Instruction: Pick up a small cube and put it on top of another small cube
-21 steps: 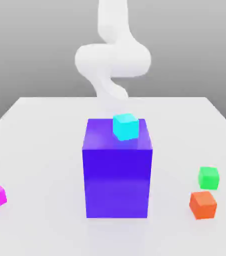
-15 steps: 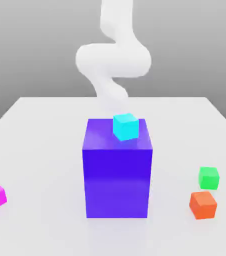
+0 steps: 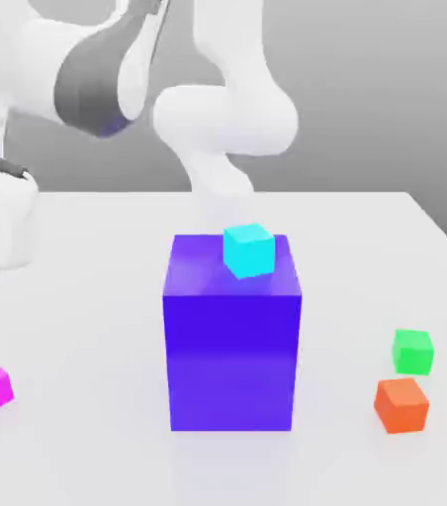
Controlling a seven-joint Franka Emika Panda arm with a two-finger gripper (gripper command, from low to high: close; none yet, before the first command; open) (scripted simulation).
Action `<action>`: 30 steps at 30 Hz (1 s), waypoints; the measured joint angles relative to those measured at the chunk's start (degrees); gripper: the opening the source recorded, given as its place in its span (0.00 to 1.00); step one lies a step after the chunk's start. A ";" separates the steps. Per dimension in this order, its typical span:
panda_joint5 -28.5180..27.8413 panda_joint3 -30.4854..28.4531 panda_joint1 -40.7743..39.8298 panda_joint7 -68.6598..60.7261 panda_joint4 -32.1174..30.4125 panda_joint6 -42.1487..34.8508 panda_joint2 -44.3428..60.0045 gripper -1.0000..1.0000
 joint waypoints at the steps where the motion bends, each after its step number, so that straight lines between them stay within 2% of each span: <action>1: 1.27 -0.40 -1.11 -1.16 -0.40 0.89 1.84 0.50; 5: 8.19 -0.48 -5.37 -7.15 -1.97 4.32 9.12 0.50; 9: 16.41 1.91 -10.62 -13.89 -2.77 7.98 16.40 0.50; 13: 20.26 5.39 -13.82 -16.88 -1.27 14.19 24.63 0.50; 14: 20.70 5.93 -14.27 -17.25 -1.01 15.22 25.96 0.00; 21: 20.59 5.99 -14.35 -17.12 -1.02 15.13 25.90 0.00; 26: 16.50 3.30 -12.52 -14.06 -2.83 8.31 16.84 0.00; 30: 15.81 5.47 -7.86 -6.41 -2.51 7.49 11.61 0.00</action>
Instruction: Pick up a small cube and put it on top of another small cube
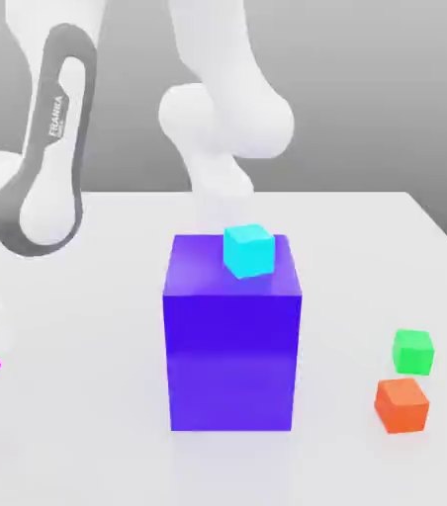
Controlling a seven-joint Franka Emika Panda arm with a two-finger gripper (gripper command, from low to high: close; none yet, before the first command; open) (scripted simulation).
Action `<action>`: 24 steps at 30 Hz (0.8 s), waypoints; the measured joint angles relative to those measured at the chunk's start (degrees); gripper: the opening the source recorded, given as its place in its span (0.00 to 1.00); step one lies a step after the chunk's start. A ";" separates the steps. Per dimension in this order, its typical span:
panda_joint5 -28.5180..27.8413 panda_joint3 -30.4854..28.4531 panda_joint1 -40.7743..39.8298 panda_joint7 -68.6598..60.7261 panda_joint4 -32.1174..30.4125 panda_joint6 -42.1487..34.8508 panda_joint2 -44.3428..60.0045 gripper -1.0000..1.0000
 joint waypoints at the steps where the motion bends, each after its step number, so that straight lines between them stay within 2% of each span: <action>1: -0.12 0.94 1.56 2.70 -0.04 -0.12 -1.18 0.00; 8: -2.06 8.18 15.32 23.57 -0.77 -0.66 -8.34 0.00; 16: -3.80 18.90 33.28 53.94 -4.94 -2.31 -13.94 0.00; 24: -2.62 31.34 44.86 80.51 -10.90 -3.52 -16.16 0.00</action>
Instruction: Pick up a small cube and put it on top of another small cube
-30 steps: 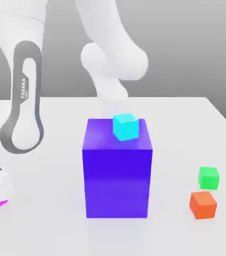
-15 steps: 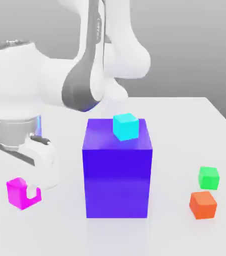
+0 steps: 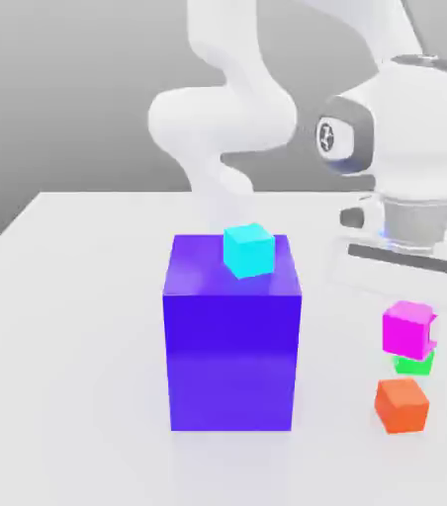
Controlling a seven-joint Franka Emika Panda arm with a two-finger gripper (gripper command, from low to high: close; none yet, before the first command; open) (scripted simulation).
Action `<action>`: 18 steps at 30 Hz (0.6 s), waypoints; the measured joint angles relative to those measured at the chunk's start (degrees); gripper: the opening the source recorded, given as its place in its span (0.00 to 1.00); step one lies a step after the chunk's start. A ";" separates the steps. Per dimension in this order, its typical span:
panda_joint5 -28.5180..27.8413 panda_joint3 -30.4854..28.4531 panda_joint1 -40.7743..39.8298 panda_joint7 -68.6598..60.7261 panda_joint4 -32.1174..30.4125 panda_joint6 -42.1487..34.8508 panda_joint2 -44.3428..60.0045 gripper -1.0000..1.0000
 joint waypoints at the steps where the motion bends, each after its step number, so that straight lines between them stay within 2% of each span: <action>1: 0.47 1.61 1.29 2.89 -0.85 -0.12 -0.15 0.00; 4: 1.94 6.70 4.99 11.50 -3.45 -0.33 -0.49 0.00; 6: 3.85 8.24 6.70 13.60 -4.90 -0.46 -0.53 0.00; 8: 3.31 9.00 6.65 14.84 -5.22 0.51 0.39 0.00; 12: -0.18 9.38 5.80 17.54 -5.21 3.25 3.14 0.00; 18: -8.41 8.24 5.08 23.40 -4.96 7.32 8.30 0.00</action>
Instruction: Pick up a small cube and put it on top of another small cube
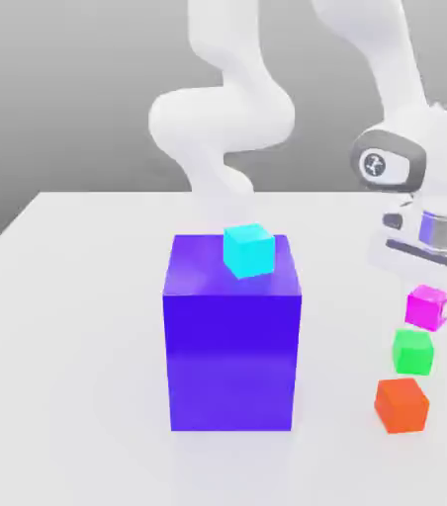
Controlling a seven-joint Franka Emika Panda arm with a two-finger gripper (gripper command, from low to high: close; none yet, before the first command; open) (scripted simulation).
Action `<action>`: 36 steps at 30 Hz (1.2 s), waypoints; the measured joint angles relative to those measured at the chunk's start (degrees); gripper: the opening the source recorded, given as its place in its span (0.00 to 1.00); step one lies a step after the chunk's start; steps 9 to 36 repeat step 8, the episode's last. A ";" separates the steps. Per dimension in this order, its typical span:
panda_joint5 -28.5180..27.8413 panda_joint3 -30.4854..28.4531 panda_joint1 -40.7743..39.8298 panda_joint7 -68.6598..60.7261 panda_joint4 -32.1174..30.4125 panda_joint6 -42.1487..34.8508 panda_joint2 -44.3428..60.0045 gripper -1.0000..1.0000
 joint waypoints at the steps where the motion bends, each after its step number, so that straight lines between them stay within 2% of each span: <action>1: -1.63 -0.44 0.02 1.17 0.06 0.65 0.94 0.00; 6: -9.63 -4.26 1.97 7.00 0.43 3.75 5.77 0.00; 7: -10.55 -4.87 2.35 7.66 0.49 4.14 6.40 1.00; 36: -10.55 -4.87 2.35 7.66 0.49 4.14 6.40 1.00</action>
